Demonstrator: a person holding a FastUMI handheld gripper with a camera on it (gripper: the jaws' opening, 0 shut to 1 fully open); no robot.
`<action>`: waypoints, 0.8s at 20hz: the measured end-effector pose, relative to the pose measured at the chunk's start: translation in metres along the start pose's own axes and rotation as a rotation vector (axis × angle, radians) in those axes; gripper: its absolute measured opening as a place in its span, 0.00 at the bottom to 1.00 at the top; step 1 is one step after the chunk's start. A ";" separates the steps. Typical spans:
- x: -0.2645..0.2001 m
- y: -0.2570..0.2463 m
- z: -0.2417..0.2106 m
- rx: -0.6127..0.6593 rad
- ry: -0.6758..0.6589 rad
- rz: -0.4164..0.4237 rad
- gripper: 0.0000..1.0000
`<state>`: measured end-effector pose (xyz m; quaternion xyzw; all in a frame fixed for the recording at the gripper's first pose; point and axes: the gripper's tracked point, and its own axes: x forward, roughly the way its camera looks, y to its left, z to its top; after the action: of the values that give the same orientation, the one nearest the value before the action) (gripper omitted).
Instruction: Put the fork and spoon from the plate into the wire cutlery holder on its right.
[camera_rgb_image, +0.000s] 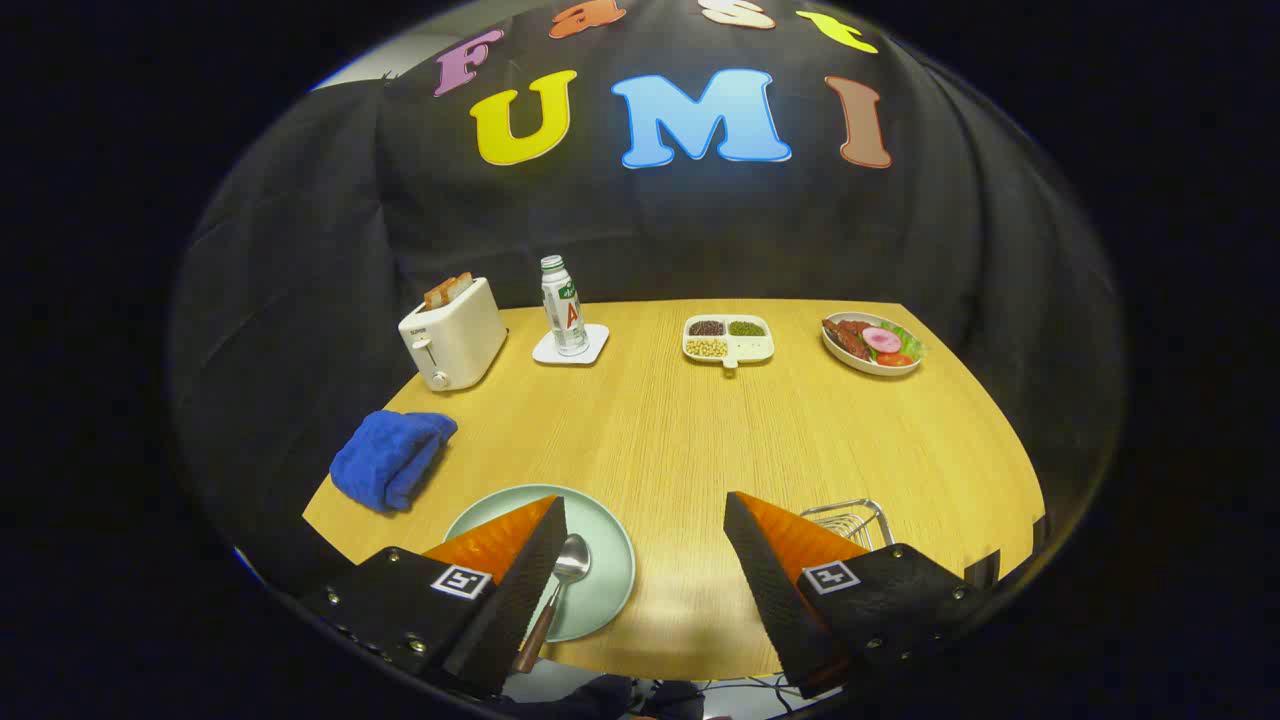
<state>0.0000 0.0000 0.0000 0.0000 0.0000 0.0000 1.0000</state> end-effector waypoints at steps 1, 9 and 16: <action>0.001 0.002 -0.002 0.002 0.011 0.002 0.98; 0.005 0.014 -0.010 -0.019 0.038 0.016 0.98; 0.011 0.018 -0.035 -0.002 0.127 0.030 0.98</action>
<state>0.0112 0.0184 -0.0350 -0.0010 0.0634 0.0150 0.9979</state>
